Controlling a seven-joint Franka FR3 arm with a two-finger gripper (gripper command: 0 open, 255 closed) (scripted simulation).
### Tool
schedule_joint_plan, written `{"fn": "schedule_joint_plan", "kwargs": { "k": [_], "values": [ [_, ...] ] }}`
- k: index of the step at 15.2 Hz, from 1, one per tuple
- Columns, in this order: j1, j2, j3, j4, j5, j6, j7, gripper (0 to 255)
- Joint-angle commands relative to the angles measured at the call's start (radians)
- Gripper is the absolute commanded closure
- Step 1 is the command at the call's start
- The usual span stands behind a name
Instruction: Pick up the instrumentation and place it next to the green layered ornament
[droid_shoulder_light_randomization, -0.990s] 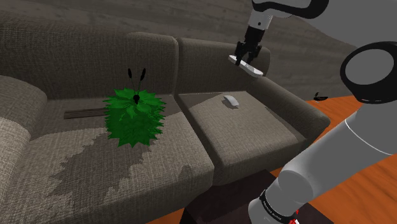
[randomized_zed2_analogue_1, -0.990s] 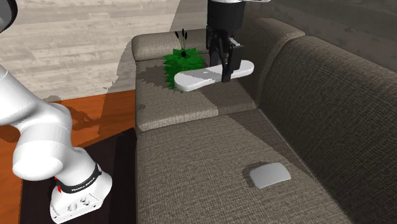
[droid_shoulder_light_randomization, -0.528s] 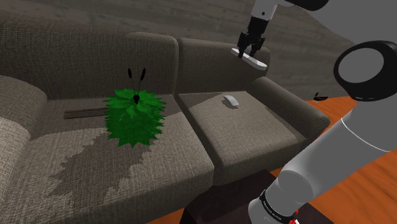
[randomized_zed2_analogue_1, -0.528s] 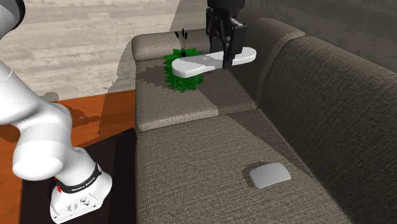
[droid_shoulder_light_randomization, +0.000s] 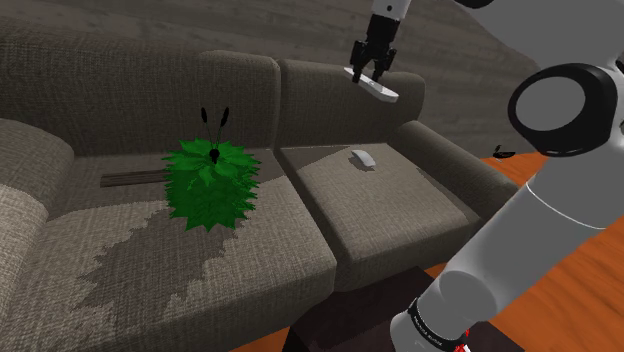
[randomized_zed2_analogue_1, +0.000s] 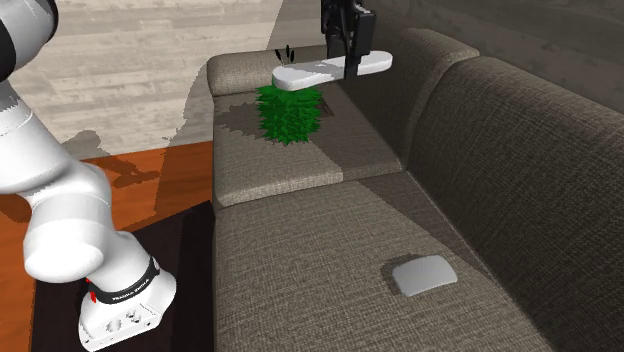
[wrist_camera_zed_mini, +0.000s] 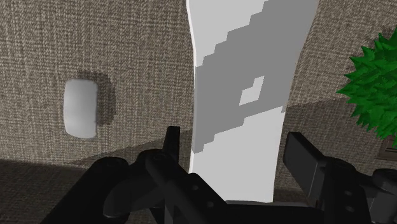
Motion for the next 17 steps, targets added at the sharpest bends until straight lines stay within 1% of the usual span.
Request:
{"fn": "schedule_joint_plan", "kwargs": {
  "k": [1,7,11,17],
  "values": [
    [0.023,0.027,0.025,0.027,0.005,0.001,0.049,255],
    [0.087,0.142,0.087,0.174,0.014,-0.029,0.179,255],
    [0.134,0.255,0.121,0.33,0.015,-0.071,0.262,255],
    [0.137,0.191,0.122,0.152,0.012,0.043,0.262,255]
  ]
}}
